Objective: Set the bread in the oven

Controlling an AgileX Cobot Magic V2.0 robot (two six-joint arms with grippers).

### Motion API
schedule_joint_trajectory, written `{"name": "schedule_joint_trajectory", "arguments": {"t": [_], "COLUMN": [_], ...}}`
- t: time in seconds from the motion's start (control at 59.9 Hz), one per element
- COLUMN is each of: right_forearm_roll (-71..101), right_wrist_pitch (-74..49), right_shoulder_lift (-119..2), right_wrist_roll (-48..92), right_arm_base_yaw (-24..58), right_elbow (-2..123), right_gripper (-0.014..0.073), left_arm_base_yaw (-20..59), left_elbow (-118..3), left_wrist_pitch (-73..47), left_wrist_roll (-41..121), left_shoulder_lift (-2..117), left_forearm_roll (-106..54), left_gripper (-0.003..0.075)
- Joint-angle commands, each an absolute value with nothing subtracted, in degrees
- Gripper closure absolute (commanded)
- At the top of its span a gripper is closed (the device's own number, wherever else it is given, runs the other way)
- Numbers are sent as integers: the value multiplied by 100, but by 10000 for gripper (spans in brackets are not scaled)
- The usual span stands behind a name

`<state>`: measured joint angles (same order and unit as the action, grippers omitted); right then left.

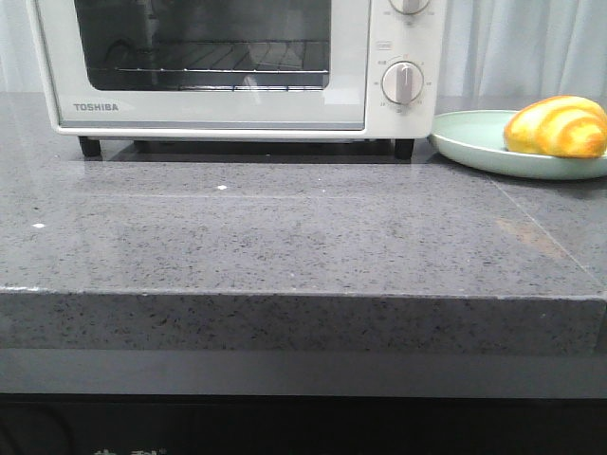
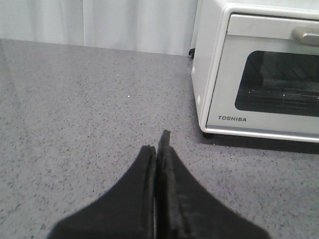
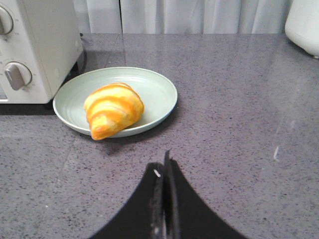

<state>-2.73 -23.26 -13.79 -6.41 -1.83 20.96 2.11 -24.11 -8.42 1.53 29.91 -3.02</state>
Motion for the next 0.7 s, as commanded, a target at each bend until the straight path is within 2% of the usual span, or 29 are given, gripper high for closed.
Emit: {"name": "schedule_joint_trajectory", "arguments": {"t": [0.0, 0.334, 0.684], "right_forearm_roll": [-111, 287, 369], "right_wrist_pitch": [-1818, -1986, -2045], "right_shoulder_lift": [-1484, -1484, -1484], "right_wrist_roll": [-605, -605, -605], "right_arm_base_yaw": [-174, -174, -174], "right_elbow": [2316, 2316, 2316], "right_gripper": [660, 660, 660], "left_arm_base_yaw": [538, 2369, 2673], "left_elbow": [-2871, -4798, -6421], "left_wrist_pitch": [-37, 174, 174], "left_wrist_roll": [377, 486, 494], "left_shoulder_lift": [3475, 5717, 7504], "left_forearm_roll": [-323, -323, -323], "left_gripper": [741, 741, 741]}}
